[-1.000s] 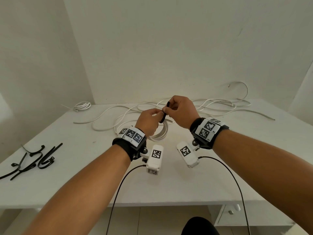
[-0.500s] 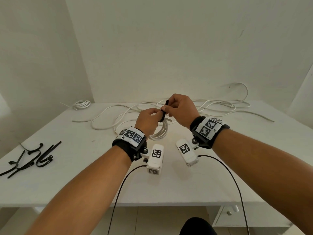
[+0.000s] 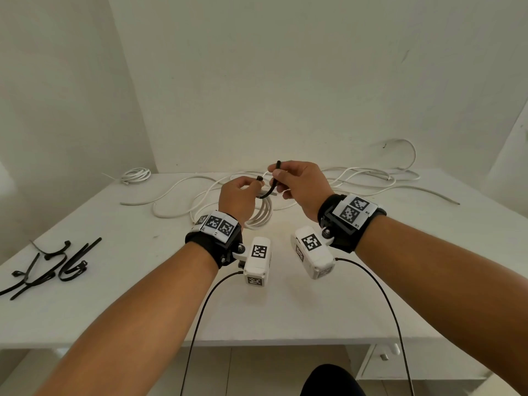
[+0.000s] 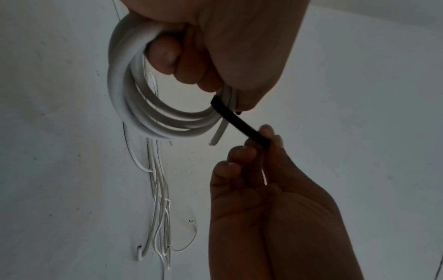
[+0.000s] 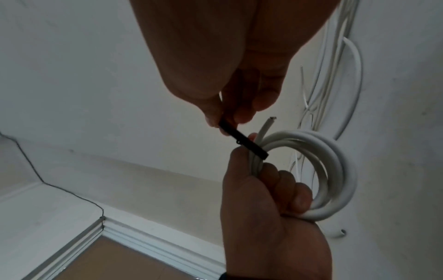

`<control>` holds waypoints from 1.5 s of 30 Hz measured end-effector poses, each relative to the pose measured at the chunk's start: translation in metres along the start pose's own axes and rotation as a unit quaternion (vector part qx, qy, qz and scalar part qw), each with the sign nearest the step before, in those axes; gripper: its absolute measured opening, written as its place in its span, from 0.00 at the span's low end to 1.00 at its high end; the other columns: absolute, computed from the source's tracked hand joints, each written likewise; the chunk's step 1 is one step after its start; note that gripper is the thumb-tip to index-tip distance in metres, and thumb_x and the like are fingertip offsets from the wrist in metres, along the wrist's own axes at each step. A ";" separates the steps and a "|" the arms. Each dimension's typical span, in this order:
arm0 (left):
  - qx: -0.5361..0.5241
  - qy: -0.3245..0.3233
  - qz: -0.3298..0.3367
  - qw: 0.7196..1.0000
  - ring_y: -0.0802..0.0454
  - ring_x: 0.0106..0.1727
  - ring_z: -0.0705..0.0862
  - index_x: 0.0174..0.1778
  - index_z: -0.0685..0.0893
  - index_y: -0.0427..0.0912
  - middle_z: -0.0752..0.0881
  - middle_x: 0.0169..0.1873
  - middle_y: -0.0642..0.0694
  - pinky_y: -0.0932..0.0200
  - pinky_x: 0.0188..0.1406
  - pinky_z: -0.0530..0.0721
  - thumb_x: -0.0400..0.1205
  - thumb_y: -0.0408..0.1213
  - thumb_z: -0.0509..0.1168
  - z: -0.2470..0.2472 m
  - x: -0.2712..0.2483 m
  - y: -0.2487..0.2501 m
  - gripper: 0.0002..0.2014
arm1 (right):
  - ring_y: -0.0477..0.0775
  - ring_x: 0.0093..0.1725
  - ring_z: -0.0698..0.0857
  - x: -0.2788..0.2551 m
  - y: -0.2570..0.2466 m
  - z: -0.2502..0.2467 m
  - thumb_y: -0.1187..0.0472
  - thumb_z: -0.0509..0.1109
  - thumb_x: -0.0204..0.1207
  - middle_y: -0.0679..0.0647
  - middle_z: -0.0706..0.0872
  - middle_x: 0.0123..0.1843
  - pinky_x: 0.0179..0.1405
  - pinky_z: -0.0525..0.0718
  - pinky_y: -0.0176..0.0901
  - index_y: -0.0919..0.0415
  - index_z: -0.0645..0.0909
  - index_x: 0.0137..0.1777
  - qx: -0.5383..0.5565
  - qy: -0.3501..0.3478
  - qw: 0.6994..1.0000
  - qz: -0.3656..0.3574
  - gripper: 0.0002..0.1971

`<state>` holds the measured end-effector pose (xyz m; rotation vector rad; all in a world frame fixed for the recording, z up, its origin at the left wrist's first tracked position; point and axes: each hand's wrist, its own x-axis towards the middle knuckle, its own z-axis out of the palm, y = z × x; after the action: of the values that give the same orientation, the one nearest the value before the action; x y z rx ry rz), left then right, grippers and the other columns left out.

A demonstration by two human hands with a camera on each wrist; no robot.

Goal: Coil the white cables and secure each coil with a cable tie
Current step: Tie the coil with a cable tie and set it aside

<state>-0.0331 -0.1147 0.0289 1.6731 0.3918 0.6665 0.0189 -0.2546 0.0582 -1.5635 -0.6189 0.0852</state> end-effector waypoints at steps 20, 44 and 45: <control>0.138 -0.001 0.126 0.982 0.63 0.19 0.76 0.32 0.86 0.56 0.87 0.26 0.55 0.65 0.24 0.70 0.79 0.39 0.70 0.001 -0.009 0.000 0.11 | 0.48 0.21 0.68 -0.009 -0.024 -0.002 0.62 0.61 0.85 0.50 0.72 0.22 0.23 0.67 0.38 0.67 0.85 0.38 -0.394 -0.129 0.910 -0.003 0.17; 0.066 -0.036 0.108 0.991 0.54 0.31 0.84 0.34 0.90 0.43 0.90 0.30 0.48 0.60 0.32 0.80 0.80 0.37 0.70 0.001 -0.019 0.000 0.09 | 0.50 0.29 0.84 -0.006 -0.012 -0.005 0.61 0.78 0.75 0.60 0.91 0.35 0.40 0.89 0.50 0.62 0.89 0.40 -0.178 -0.019 0.984 0.003 0.05; 0.065 -0.043 0.113 0.991 0.53 0.33 0.85 0.36 0.90 0.42 0.91 0.31 0.47 0.59 0.33 0.81 0.80 0.36 0.70 0.000 -0.019 0.000 0.08 | 0.49 0.29 0.83 -0.006 -0.013 -0.006 0.60 0.78 0.75 0.60 0.91 0.35 0.38 0.88 0.47 0.62 0.89 0.41 -0.184 -0.029 0.982 0.001 0.06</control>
<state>-0.0482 -0.1262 0.0250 1.8821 0.1882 0.7442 0.0119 -0.2628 0.0691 -1.9251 -0.7083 0.0174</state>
